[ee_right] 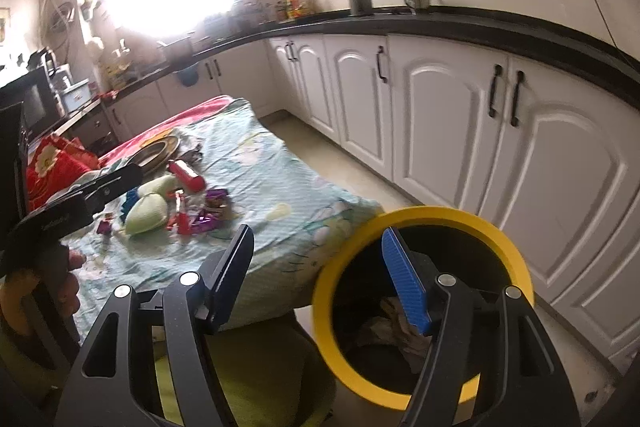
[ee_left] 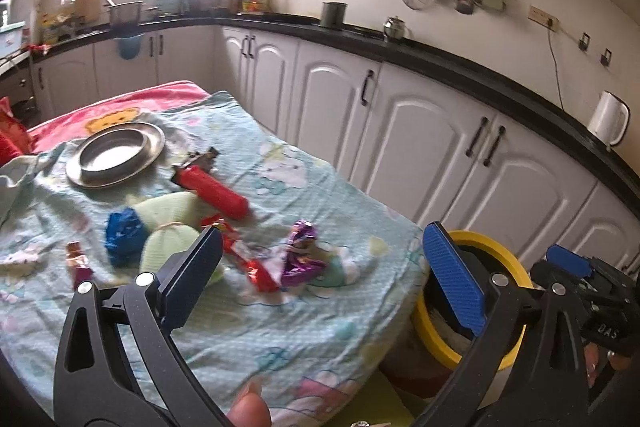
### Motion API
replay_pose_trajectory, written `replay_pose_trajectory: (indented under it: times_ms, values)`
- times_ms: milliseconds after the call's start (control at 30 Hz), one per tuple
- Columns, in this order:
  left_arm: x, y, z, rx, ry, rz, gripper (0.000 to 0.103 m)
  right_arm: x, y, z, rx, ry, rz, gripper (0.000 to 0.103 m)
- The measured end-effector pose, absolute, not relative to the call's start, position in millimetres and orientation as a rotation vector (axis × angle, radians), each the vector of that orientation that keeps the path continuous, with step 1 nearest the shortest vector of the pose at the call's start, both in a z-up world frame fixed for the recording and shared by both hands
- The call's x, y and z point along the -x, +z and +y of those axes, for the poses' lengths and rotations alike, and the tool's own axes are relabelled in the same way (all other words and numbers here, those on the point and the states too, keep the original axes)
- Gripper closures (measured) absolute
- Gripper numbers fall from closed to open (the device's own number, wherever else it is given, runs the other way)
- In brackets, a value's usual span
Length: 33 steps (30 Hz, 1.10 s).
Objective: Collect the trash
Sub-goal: 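Move both open tools back over the trash on the bed, then grasp the blue plastic bag with the left tool while the right tool grasps the red wrapper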
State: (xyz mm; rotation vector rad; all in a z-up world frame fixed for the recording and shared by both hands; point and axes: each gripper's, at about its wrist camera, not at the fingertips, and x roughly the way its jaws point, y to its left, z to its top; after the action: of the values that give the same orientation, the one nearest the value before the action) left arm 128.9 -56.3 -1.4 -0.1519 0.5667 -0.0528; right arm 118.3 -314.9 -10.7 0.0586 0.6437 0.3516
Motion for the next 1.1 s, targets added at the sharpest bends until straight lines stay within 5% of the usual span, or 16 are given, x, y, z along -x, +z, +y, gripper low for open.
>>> replay_pose_trajectory:
  times_ms: [1100]
  values:
    - [-128.4, -8.6, 68.0, 0.248, 0.203, 0.573, 0.011, -138.4, -1.5, -162.4, 0.163, 0.646, 0.639, 0.040]
